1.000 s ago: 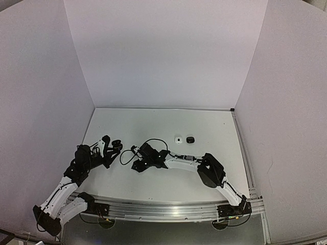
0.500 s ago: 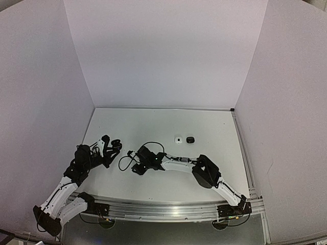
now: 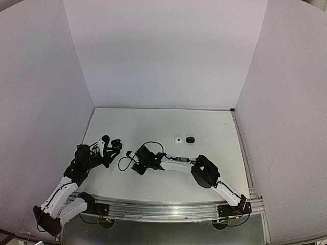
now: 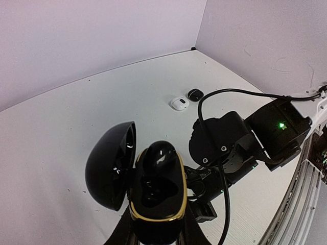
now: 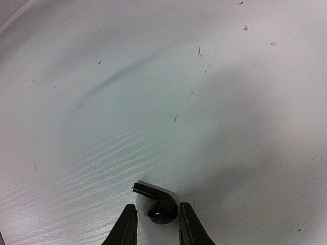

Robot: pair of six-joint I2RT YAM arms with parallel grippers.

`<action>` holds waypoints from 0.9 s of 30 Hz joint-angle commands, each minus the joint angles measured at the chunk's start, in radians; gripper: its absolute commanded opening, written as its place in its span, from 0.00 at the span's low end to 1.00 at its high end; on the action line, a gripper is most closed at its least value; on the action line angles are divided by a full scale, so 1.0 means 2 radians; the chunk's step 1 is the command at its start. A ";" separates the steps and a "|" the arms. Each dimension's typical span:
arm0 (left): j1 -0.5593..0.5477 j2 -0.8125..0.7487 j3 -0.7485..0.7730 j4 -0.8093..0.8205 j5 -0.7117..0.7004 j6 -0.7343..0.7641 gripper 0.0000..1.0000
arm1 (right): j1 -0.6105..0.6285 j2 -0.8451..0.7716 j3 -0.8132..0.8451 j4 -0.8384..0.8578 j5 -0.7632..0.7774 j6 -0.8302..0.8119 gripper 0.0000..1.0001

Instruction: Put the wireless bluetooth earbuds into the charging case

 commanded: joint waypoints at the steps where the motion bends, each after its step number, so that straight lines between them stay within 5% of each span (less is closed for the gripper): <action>1: 0.003 -0.001 0.005 0.020 0.001 0.003 0.00 | 0.002 0.022 0.004 -0.024 0.002 -0.009 0.20; 9: 0.003 -0.004 0.004 0.017 -0.001 0.004 0.00 | 0.002 0.014 0.004 -0.025 0.010 -0.018 0.03; 15: 0.003 -0.005 0.008 0.016 -0.005 0.004 0.00 | 0.002 -0.024 0.016 -0.024 0.030 -0.045 0.00; 27: 0.003 -0.020 0.054 -0.013 0.037 0.044 0.00 | 0.009 -0.249 -0.051 -0.025 0.147 -0.166 0.00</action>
